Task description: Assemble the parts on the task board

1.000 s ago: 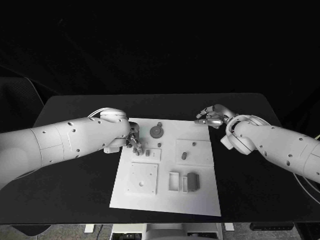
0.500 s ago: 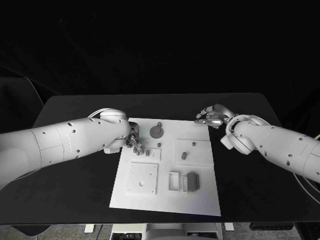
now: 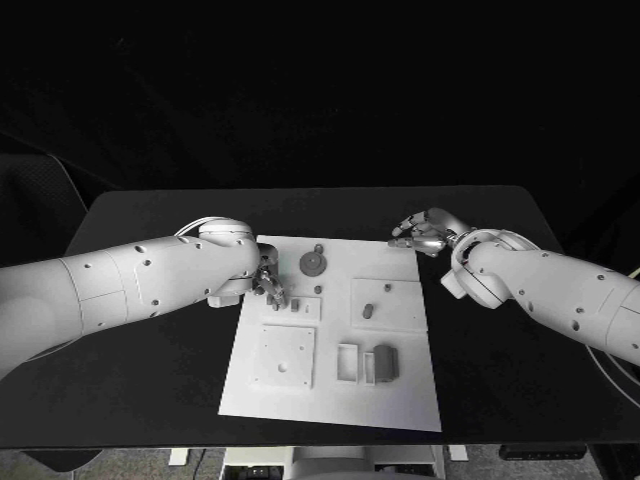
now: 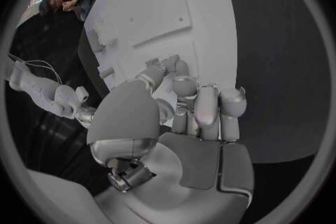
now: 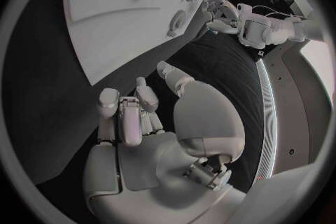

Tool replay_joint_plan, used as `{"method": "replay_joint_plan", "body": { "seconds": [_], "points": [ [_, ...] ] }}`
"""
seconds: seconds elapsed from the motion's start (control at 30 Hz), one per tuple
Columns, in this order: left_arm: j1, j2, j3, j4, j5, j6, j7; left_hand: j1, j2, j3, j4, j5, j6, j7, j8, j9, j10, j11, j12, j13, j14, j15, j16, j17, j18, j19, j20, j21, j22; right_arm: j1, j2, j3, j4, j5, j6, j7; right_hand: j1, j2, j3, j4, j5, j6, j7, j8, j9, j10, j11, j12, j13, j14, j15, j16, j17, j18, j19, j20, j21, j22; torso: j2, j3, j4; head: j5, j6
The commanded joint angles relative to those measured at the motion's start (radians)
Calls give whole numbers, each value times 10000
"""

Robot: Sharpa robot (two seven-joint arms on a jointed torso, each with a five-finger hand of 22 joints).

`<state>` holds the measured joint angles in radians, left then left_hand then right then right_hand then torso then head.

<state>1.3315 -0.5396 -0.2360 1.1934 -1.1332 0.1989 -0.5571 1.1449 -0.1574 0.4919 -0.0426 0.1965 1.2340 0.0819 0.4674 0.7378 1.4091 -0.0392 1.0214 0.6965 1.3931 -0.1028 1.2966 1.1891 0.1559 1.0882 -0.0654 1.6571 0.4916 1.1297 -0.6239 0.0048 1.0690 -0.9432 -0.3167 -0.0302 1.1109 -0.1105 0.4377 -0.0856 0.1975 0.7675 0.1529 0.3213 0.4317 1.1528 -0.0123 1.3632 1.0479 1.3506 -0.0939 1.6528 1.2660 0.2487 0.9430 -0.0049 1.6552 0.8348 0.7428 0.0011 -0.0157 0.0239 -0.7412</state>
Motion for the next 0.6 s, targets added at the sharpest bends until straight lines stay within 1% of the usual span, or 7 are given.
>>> {"method": "replay_joint_plan", "body": {
  "seconds": [0.03,0.1,0.23,0.27,0.3,0.6],
  "points": [
    [-9,9,1,33,95,-9,10,1014,936,878,-800,48,25,26,44,12,58,-135,40,13,-7,-79,57,17,832,34,-57,993,9,-3,-5,3,18,-17,137,83,-76,-2,48,16,44,120,172,35,-9,-67,-19,14,-10,-76,-1,103,-10,130,55,0,577,-16,1,1,0,2,6],
    [-9,3,1,31,146,-27,-8,999,914,876,-798,55,21,28,41,14,64,-137,45,15,-3,-80,63,17,831,37,-57,997,12,-3,-5,3,22,-17,142,86,-76,-2,49,16,44,119,172,35,-9,-67,-19,14,-10,-71,-1,105,-5,130,55,0,577,-16,-1,1,2,1,5],
    [-9,-5,1,22,159,124,-47,728,692,825,-706,76,-161,98,-72,-4,89,-139,83,28,22,-81,116,2,817,69,-56,1031,36,-3,-9,3,21,-17,137,86,-78,-2,49,15,43,119,172,35,-9,-67,-19,15,-11,-75,-1,103,-10,130,54,0,577,-17,2,1,2,0,1],
    [-9,-11,1,20,160,156,-51,539,658,703,-717,303,-305,143,-150,-8,71,-135,103,36,21,-81,143,-13,815,77,-60,1044,50,-3,-10,3,21,-17,137,86,-78,-2,49,15,43,119,172,35,-9,-67,-19,15,-11,-81,-1,101,-16,130,54,0,577,-17,2,1,2,0,1],
    [-9,-14,1,17,175,166,-66,477,631,649,-722,342,-335,150,-162,-2,62,-132,108,38,17,-80,150,-18,813,77,-60,1046,53,-3,-11,3,19,-17,137,86,-78,-2,49,15,43,119,172,35,-9,-67,-19,15,-11,-78,-1,102,-13,130,54,0,577,-17,2,2,0,2,-5],
    [-9,-2,0,8,217,262,-80,88,454,344,-665,373,-424,155,-204,29,-13,-108,134,49,-27,-69,180,-54,791,54,-58,1040,66,-3,-14,3,23,-17,140,89,-81,-4,50,15,43,119,172,35,-9,-68,-18,15,-11,-89,0,98,-26,130,54,0,577,-17,3,1,-2,1,-3]
  ]
}}
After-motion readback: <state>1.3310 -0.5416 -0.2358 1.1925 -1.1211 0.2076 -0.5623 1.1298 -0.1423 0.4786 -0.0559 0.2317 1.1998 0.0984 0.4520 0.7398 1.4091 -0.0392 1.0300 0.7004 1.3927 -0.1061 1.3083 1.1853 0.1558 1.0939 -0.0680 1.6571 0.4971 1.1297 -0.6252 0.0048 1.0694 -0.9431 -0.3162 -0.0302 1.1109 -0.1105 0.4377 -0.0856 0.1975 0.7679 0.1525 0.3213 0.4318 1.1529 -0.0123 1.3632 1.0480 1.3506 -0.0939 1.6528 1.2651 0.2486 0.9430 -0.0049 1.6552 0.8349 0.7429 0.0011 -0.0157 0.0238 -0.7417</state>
